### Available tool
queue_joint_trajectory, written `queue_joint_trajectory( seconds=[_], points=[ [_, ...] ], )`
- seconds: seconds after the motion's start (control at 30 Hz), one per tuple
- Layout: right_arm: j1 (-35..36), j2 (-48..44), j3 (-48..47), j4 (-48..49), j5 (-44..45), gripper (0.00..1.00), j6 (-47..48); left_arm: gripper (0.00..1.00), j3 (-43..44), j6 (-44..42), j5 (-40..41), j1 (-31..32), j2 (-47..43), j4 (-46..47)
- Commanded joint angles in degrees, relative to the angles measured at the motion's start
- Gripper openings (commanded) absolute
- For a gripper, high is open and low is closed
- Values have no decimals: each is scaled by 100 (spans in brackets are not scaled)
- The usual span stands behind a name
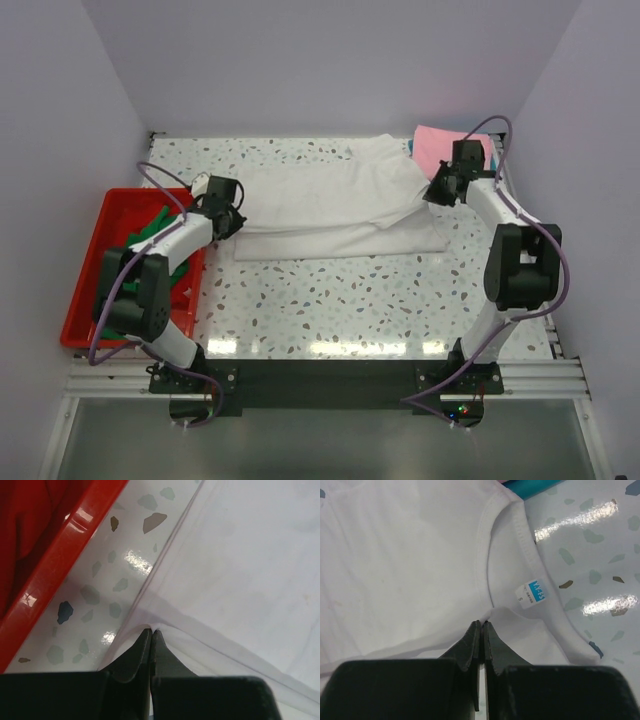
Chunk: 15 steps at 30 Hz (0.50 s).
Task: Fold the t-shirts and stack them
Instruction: Fold the tshirt
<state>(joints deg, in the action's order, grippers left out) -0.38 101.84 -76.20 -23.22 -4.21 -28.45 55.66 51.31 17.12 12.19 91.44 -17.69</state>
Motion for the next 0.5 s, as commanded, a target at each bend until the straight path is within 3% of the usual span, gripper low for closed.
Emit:
queue_joint_trajectory(
  seconds=[0.0, 0.17, 0.27, 0.3, 0.4, 0.47],
  points=[
    [-6, 230, -394, 107, -36, 0, 67, 0, 138, -112, 54, -120, 14, 126],
    [153, 547, -641, 90, -36, 0, 15, 0, 191, -200, -95, -225, 190, 257],
    [161, 714, -843, 72, -106, 16, 15, 19, 209, -262, -253, -339, 182, 441],
    [161, 749, -939, 64, -115, 31, 6, 39, 209, -314, -384, -366, 147, 599],
    [153, 749, -1080, 2, -168, 50, 23, 66, 208, -463, -560, -436, -29, 828],
    [153, 610, -1090, -51, -72, 60, 41, 68, 226, -525, -544, -436, -222, 776]
  ],
)
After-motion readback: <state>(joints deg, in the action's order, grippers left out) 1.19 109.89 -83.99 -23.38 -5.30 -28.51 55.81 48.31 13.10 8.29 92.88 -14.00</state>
